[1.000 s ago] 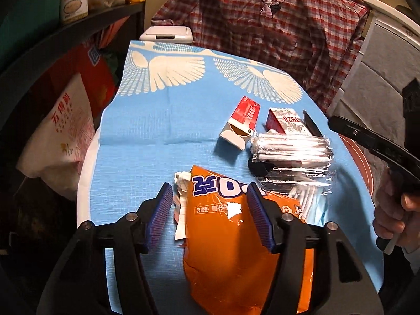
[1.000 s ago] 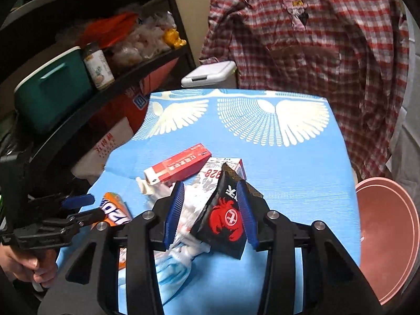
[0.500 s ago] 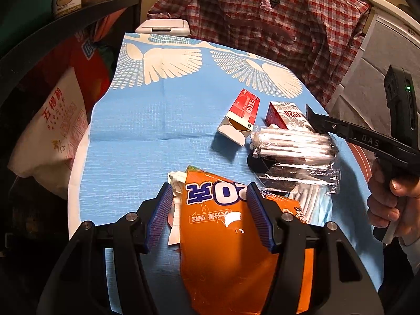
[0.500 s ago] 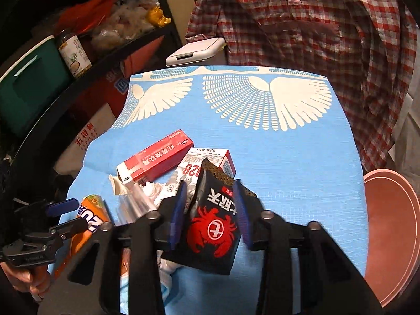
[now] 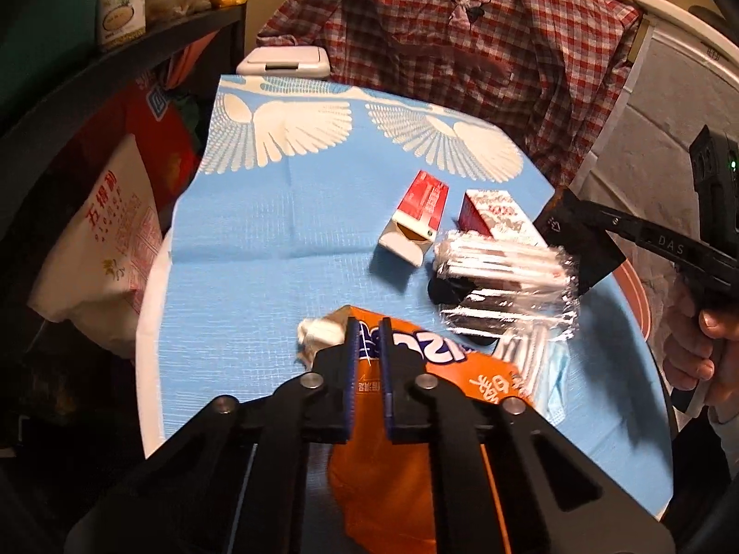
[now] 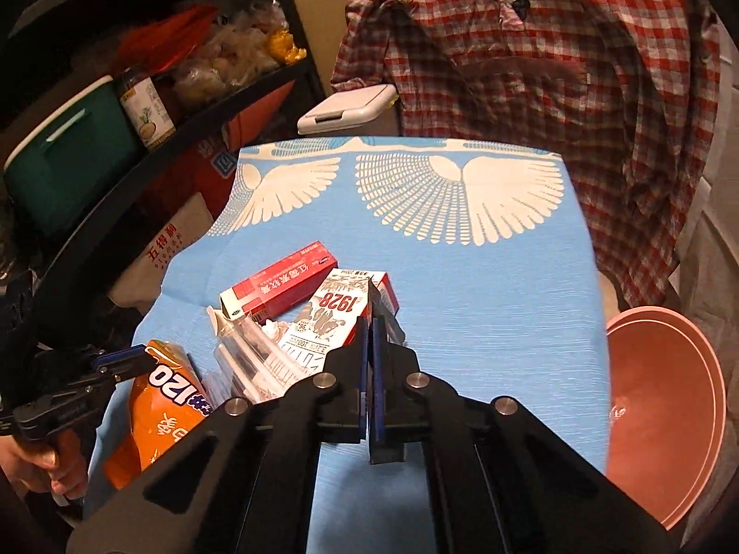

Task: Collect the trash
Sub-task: 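Carry the orange bag and black box to the pink bin and release both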

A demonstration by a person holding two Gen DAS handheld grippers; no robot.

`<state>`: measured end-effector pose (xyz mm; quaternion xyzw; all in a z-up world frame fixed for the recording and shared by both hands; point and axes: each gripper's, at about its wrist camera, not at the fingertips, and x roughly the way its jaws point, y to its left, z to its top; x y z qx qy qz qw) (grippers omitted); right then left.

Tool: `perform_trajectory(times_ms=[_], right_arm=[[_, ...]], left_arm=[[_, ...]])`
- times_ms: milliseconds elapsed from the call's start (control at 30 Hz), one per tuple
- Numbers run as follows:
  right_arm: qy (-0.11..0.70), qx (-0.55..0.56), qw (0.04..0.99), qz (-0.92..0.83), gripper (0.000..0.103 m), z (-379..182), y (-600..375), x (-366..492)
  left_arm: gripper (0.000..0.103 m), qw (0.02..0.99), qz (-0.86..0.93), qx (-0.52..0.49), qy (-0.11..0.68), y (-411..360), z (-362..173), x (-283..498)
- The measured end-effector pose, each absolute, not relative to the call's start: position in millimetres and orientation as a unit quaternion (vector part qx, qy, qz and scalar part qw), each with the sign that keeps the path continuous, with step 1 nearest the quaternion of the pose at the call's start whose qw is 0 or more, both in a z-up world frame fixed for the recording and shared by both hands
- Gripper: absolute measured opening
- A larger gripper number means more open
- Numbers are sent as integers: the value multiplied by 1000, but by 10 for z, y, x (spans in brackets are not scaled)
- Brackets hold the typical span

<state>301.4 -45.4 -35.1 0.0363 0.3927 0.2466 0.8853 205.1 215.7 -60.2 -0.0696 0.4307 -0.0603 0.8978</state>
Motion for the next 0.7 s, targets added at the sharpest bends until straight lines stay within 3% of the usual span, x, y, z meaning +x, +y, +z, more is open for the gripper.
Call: perform_trajectory(times_ms=[700], right_arm=[[324, 70, 905, 267, 2, 278, -975, 2425]], left_arm=[[2, 934, -79, -30, 347, 1695, 131, 1681]])
